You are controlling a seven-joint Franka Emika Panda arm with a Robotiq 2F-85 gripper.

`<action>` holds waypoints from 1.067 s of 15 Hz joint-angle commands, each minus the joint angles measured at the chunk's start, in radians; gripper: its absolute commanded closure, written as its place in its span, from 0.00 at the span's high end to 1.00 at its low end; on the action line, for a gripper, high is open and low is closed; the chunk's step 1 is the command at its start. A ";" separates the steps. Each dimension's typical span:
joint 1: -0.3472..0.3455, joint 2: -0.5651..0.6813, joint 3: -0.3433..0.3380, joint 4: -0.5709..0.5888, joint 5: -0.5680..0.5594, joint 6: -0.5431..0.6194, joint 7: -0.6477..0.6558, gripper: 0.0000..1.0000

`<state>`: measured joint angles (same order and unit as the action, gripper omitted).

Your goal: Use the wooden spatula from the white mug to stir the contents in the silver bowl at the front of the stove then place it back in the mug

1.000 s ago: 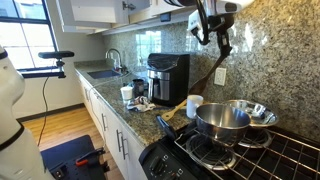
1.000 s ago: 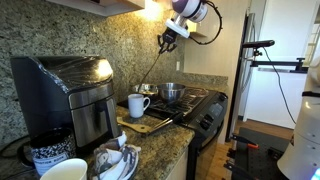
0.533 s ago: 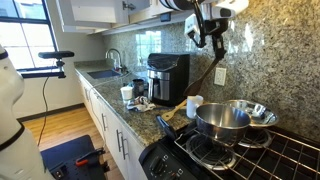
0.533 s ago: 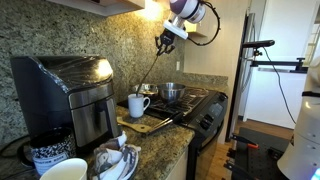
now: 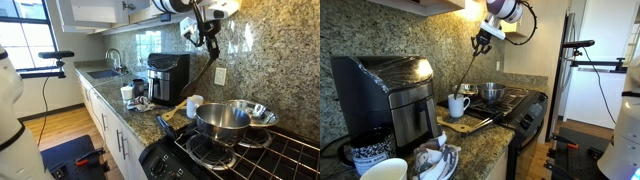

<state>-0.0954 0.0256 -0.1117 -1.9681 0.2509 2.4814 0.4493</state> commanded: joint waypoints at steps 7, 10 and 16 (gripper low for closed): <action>-0.002 -0.007 -0.001 -0.023 -0.019 0.022 0.054 0.06; -0.001 -0.004 -0.002 -0.026 -0.032 0.033 0.099 0.06; 0.000 0.007 -0.001 -0.020 -0.034 0.037 0.156 0.06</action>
<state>-0.0962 0.0297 -0.1149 -1.9766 0.2332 2.4930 0.5612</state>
